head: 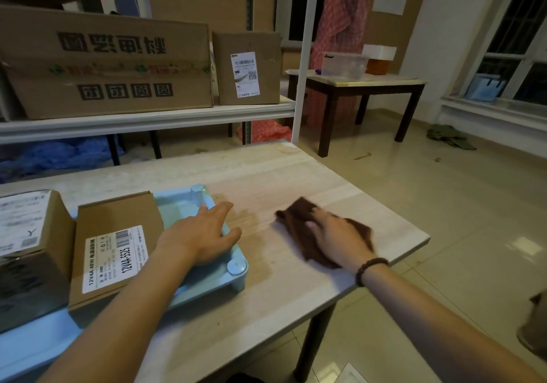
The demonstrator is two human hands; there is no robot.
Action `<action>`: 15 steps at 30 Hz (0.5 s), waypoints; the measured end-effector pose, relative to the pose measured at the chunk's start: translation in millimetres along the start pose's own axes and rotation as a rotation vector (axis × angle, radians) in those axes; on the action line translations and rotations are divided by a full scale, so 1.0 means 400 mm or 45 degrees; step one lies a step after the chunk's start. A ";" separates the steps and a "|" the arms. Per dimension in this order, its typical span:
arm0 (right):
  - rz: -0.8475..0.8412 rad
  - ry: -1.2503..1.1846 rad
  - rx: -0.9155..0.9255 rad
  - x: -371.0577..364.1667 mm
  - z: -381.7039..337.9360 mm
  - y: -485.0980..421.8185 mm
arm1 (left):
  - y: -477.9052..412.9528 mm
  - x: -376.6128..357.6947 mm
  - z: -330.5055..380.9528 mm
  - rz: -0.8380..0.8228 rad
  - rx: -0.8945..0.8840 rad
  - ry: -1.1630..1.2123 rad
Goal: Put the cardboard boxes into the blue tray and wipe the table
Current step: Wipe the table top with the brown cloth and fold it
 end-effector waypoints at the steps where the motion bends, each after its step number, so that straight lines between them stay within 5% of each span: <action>1: 0.048 0.018 -0.097 0.028 0.049 -0.006 | 0.000 -0.001 -0.004 0.001 0.001 0.004; 4: 0.110 0.094 -0.277 0.053 0.085 -0.013 | -0.001 0.000 -0.007 0.002 -0.008 0.006; 10: -0.210 0.150 0.271 -0.109 -0.213 0.016 | -0.003 0.004 -0.007 0.021 -0.019 0.003; 15: -0.314 -0.099 0.157 -0.054 -0.176 -0.007 | -0.006 -0.001 -0.008 0.014 0.002 -0.013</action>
Point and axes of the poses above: each hand's wrist, its own y-axis away from the middle knuckle, its own x-axis out of the back of the hand, z = x × y, the point moved 8 cm from there along -y, towards the middle knuckle, and after that the axes turned 9 degrees about -z, right-handed, at the moved point
